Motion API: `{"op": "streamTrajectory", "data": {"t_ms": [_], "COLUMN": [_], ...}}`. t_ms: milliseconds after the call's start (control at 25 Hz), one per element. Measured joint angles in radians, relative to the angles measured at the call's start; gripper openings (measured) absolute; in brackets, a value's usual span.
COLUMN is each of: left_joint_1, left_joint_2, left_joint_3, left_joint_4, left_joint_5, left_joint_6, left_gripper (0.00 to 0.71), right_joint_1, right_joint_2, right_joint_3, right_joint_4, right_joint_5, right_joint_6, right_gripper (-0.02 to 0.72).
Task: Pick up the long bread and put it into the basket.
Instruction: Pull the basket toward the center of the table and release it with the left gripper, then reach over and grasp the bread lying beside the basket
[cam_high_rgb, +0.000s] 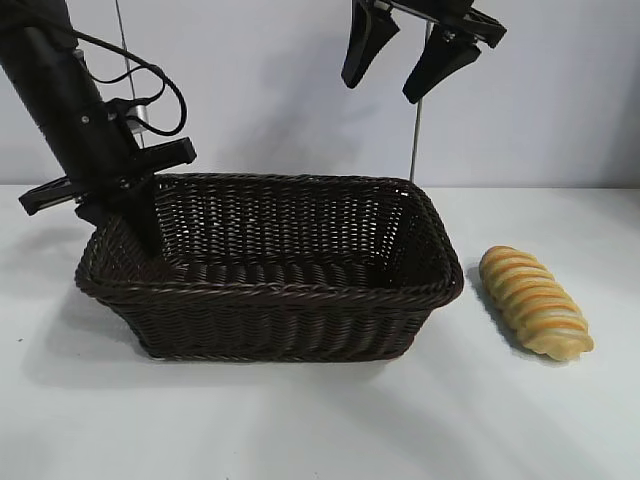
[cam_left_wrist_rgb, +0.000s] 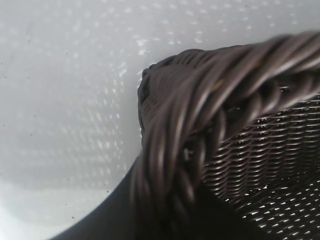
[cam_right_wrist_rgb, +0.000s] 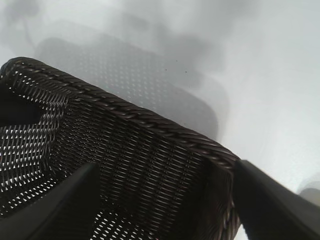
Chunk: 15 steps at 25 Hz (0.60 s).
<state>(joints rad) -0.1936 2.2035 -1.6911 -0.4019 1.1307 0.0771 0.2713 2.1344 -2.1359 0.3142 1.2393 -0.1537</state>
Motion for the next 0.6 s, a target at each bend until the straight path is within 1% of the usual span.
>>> {"op": "streamTrajectory", "data": {"t_ms": [80, 160, 360, 520, 600], "left_joint_1": [0.0, 0.003, 0.023, 0.026, 0.026], "left_joint_2": [0.0, 0.0, -0.031, -0.092, -0.127], "left_joint_3": [-0.001, -0.005, -0.035, -0.064, -0.066], "left_joint_4": [0.02, 0.035, 0.042, 0.042, 0.016], "left_joint_5": [0.005, 0.026, 0.075, 0.078, 0.08], "left_joint_6": [0.0, 0.0, 0.0, 0.0, 0.0], "left_gripper": [0.557, 0.584, 0.598, 0.599, 0.599], "right_joint_1": [0.0, 0.0, 0.0, 0.0, 0.0], "right_joint_2": [0.0, 0.0, 0.0, 0.0, 0.0], "right_joint_3": [0.0, 0.0, 0.0, 0.0, 0.0], "right_joint_4": [0.0, 0.0, 0.0, 0.0, 0.0], "right_joint_5": [0.0, 0.0, 0.0, 0.0, 0.0], "right_joint_6": [0.0, 0.0, 0.0, 0.0, 0.0], "right_gripper": [0.536, 0.536, 0.536, 0.536, 0.536]}}
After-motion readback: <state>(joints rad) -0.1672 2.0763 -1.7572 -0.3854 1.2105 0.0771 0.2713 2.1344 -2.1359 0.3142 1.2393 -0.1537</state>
